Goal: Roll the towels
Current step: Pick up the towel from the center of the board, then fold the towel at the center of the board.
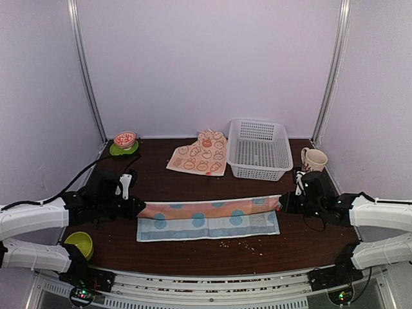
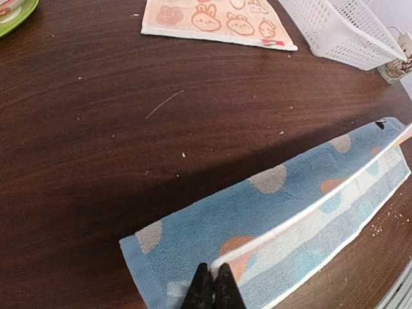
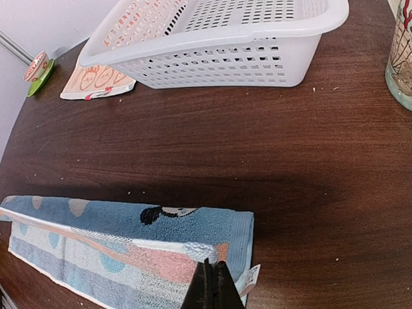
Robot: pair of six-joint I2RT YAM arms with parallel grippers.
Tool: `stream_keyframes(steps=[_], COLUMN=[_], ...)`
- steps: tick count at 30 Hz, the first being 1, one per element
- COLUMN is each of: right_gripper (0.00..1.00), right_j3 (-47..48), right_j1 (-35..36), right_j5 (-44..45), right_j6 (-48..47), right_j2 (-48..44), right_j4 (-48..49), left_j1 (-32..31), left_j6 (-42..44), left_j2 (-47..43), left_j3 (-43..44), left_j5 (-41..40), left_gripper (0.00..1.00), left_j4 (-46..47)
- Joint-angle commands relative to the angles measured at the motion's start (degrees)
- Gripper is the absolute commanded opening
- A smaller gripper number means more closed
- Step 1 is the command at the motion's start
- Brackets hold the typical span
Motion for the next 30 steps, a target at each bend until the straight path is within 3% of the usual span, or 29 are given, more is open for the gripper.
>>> stream_keyframes(steps=[1,9,10,13,14,18,21,24,28,30], right_gripper=[0.00,0.00,0.05,0.45,0.55,0.89,0.91,0.89,0.79,0.70], right_j3=[-1.8,-5.1,-5.4,-6.1,-6.2,-5.3,-2.6,-0.1,3.0,4.5], right_j1=[-0.2,-0.2,-0.2,-0.2,-0.2,-0.2,-0.1,-0.2,-0.2,-0.2], right_j5=[0.5,-1.7,-2.3,-4.3,-4.9,-8.7,-10.9,-11.0,-10.6,-10.6], right_j6=[0.7,1.7,1.8,2.4,2.5,1.5,-0.1,-0.4,1.3,2.7], right_j2=[-2.3,-4.2,-4.6,-7.0,-9.1,-15.8,-18.1,-18.3,-10.8,-5.3], right_j4=[-1.0,-1.1,-1.1,-2.4,-3.2,-8.1,-12.5,-13.8,-10.4,-8.5], left_j1=[-0.1,-2.2,-2.5,-4.0,-4.7,-6.8,-7.0,-7.1,-7.1,-7.0], left_j6=[-1.5,-2.5,-2.6,-3.1,-3.4,-6.0,-7.2,-6.5,-6.6,-8.1], left_j2=[-1.0,-1.3,-1.5,-2.7,-3.7,-9.4,-15.2,-18.0,-9.9,-0.9], left_j3=[-1.6,-4.0,-4.1,-4.0,-3.8,-2.3,-0.7,1.2,4.3,7.0], left_j5=[-1.0,-0.2,-0.3,-0.3,-0.7,-1.7,-2.8,-5.1,-5.5,-5.3], left_gripper=[0.00,0.00,0.04,0.47,0.56,0.78,0.82,0.80,0.70,0.62], left_j4=[1.6,1.7,1.5,-0.5,-1.6,-7.4,-11.9,-12.9,-9.7,-8.6])
